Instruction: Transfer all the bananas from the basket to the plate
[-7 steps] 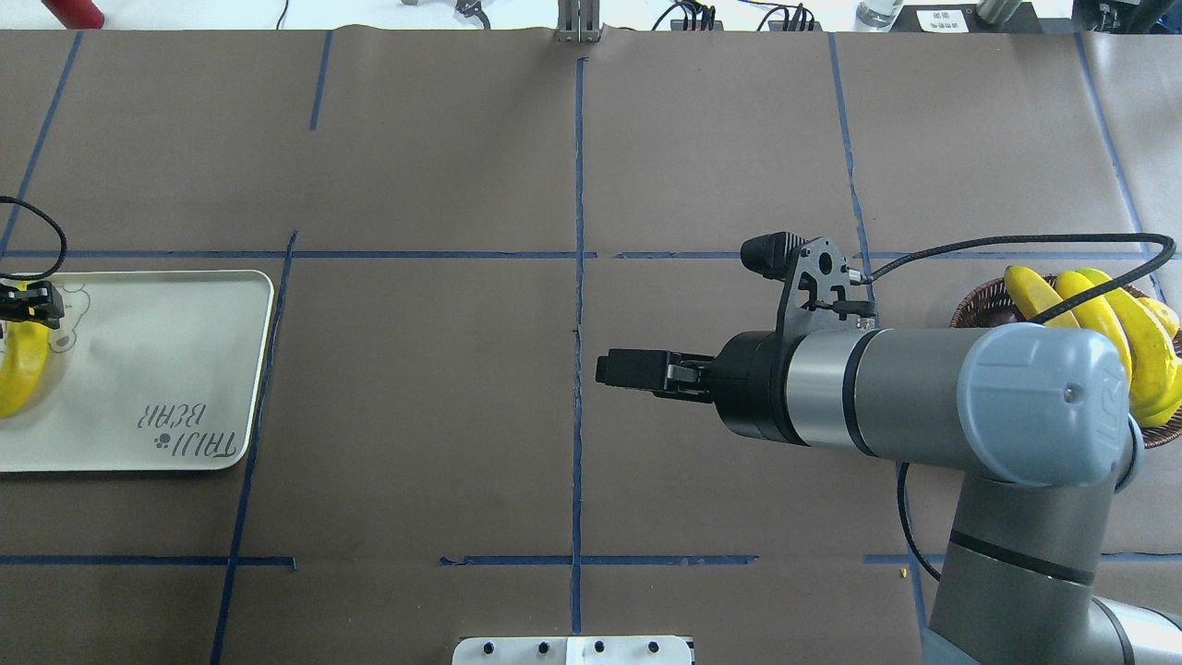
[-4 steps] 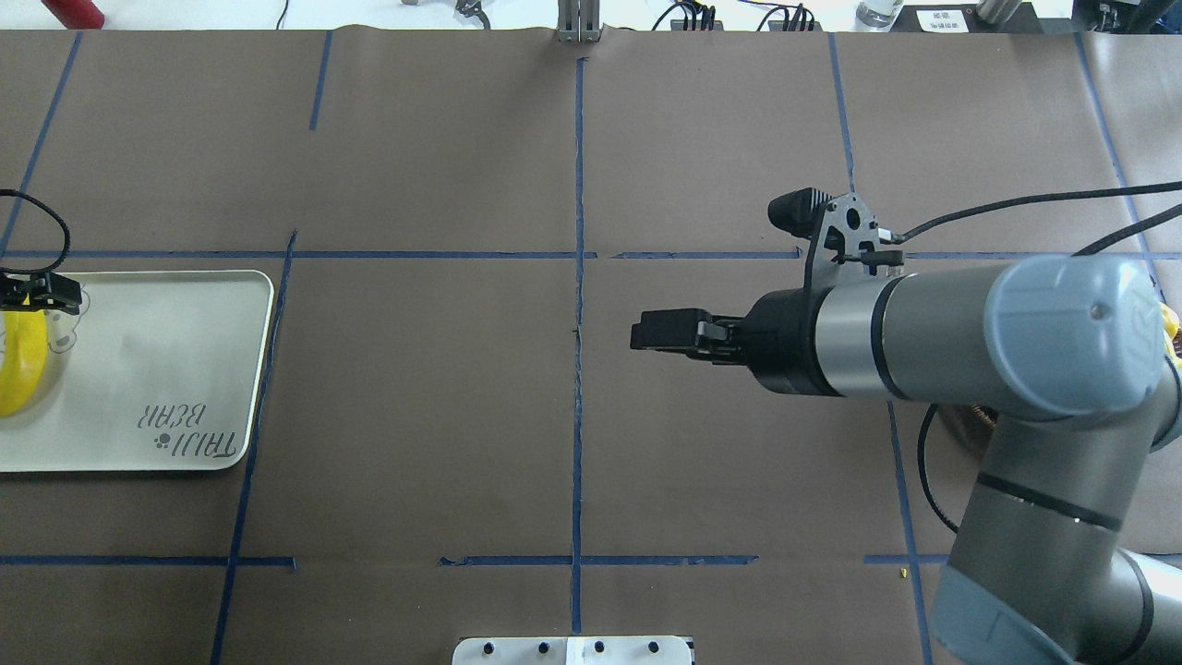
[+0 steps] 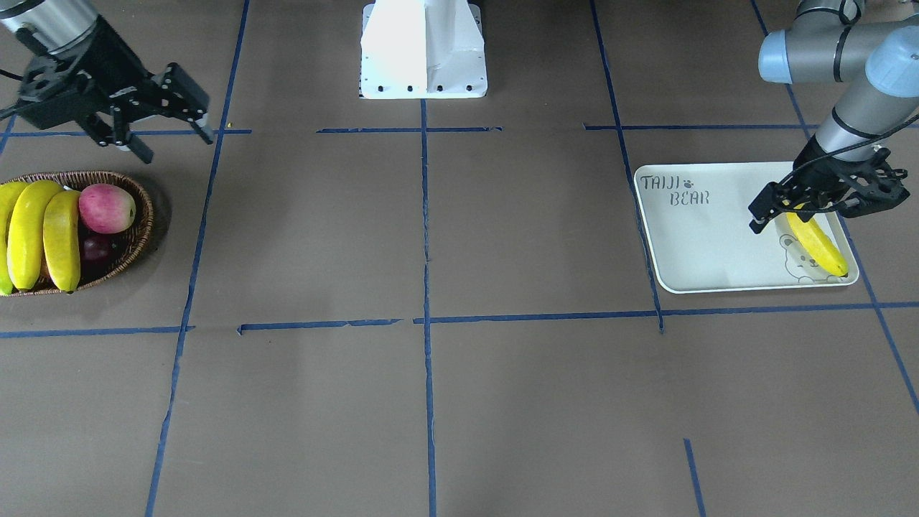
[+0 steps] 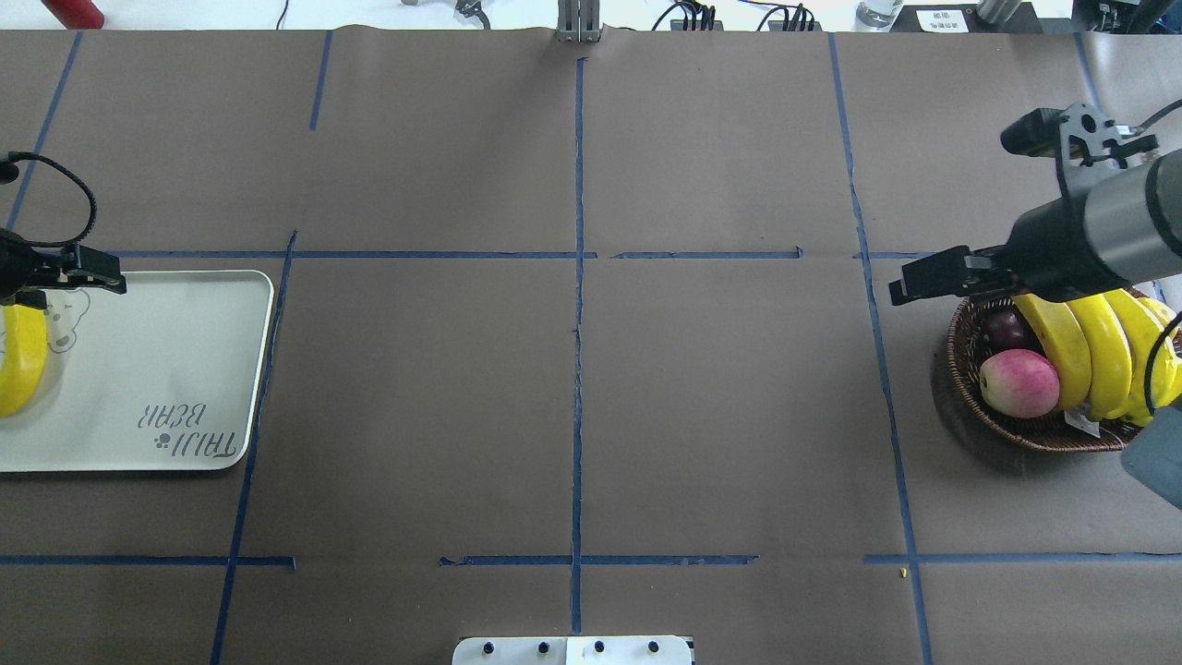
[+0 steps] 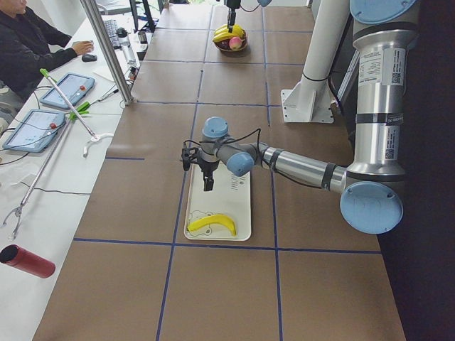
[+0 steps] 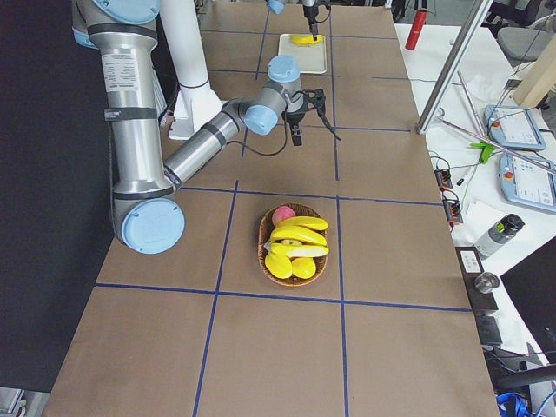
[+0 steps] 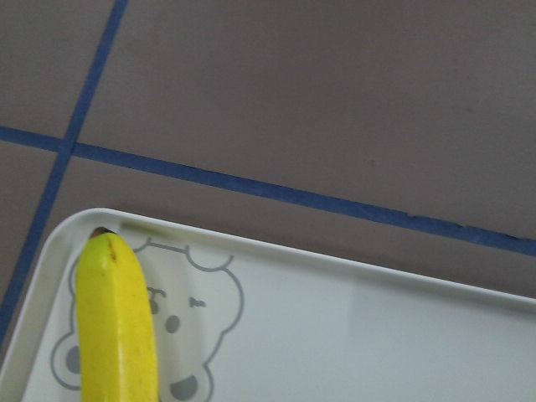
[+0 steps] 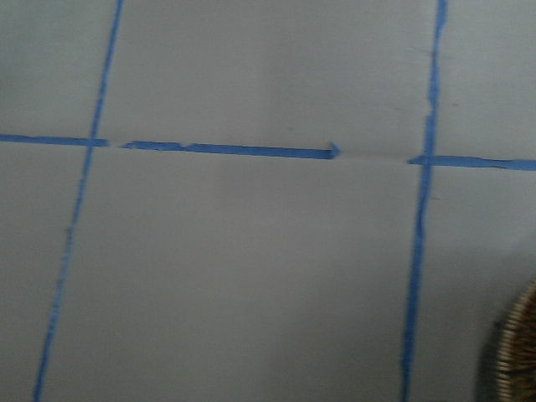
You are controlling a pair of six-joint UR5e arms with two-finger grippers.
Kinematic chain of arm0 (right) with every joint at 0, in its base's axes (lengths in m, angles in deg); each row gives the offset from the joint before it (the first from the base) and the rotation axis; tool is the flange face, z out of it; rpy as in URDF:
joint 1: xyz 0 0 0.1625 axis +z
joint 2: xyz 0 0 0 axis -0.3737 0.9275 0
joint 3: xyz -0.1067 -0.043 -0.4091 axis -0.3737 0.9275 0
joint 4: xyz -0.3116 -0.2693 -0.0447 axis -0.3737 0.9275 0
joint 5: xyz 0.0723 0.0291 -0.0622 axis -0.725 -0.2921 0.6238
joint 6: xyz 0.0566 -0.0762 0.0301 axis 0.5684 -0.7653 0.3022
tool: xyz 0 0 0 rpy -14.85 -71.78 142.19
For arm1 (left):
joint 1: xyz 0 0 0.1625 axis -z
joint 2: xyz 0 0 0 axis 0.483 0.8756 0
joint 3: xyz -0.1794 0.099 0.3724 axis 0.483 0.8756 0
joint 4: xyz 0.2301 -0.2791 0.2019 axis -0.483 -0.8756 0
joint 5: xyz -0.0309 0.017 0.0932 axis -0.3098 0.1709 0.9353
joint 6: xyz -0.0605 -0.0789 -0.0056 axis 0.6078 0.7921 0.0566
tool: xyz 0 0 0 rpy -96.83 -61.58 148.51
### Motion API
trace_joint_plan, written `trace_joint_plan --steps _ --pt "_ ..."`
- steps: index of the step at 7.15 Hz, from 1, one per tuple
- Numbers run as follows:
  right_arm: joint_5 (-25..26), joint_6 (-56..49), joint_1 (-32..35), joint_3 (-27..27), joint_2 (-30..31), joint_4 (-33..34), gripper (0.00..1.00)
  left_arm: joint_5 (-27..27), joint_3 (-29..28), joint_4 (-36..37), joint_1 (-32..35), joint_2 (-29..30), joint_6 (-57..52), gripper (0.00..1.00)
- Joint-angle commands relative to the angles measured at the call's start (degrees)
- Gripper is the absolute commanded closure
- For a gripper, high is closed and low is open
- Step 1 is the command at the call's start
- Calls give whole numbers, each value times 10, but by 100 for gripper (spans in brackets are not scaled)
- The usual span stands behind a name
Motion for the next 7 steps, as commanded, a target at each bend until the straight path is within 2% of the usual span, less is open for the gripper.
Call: trace_joint_plan --steps 1,2,3,7 --pt "-13 -109 49 3 96 -1 0 -47 37 0 -4 33 101 1" --pt "-12 -110 59 10 126 -1 0 -48 37 1 -17 67 166 1" --pt "-14 -107 69 18 139 -1 0 -40 37 1 -58 88 208 1" --pt "-30 -112 69 89 137 -1 0 -14 38 1 -103 126 257 1"
